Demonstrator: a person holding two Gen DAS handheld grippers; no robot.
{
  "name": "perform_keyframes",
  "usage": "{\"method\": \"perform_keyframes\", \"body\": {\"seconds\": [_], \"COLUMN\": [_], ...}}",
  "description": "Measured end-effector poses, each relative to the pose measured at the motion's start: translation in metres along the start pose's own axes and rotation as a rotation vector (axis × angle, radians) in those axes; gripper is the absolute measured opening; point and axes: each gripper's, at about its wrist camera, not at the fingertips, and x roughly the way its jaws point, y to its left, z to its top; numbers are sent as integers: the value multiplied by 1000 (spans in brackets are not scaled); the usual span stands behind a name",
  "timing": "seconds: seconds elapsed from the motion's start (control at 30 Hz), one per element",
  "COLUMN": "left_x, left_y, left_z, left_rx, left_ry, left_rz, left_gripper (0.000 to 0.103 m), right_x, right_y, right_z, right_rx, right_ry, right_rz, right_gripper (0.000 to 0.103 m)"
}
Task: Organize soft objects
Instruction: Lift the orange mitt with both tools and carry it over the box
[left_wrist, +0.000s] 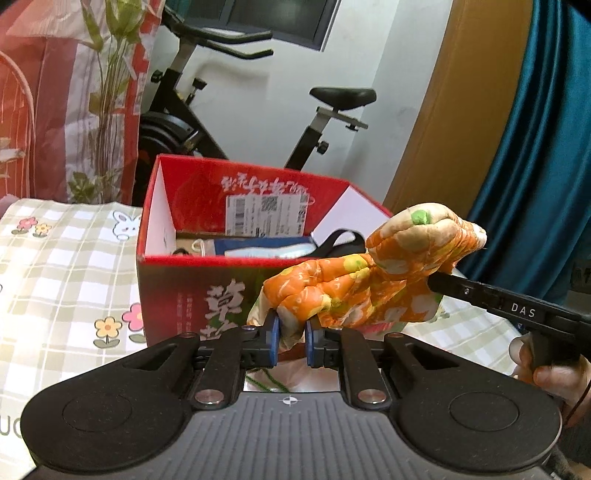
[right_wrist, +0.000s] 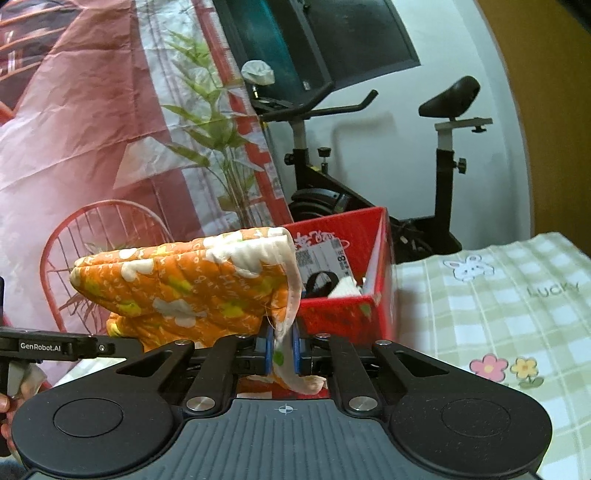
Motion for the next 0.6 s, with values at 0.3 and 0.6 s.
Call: {"method": "perform_keyframes", "body": {"seconds": [0.3,0.6], "left_x": [-15,-25], "left_y": [-2,1], "left_z": [14,25], "left_rx": [-9,-17], "left_ry": [-64,-109], "left_rz": [-15,-33], "left_gripper": [15,15], "right_x": [-13,-17], "right_y": [21,42], "right_z": [28,59], "right_rx": [-27,-44], "right_ry": [-10,26], "right_rz": [6,17], "right_gripper": [9,9]}}
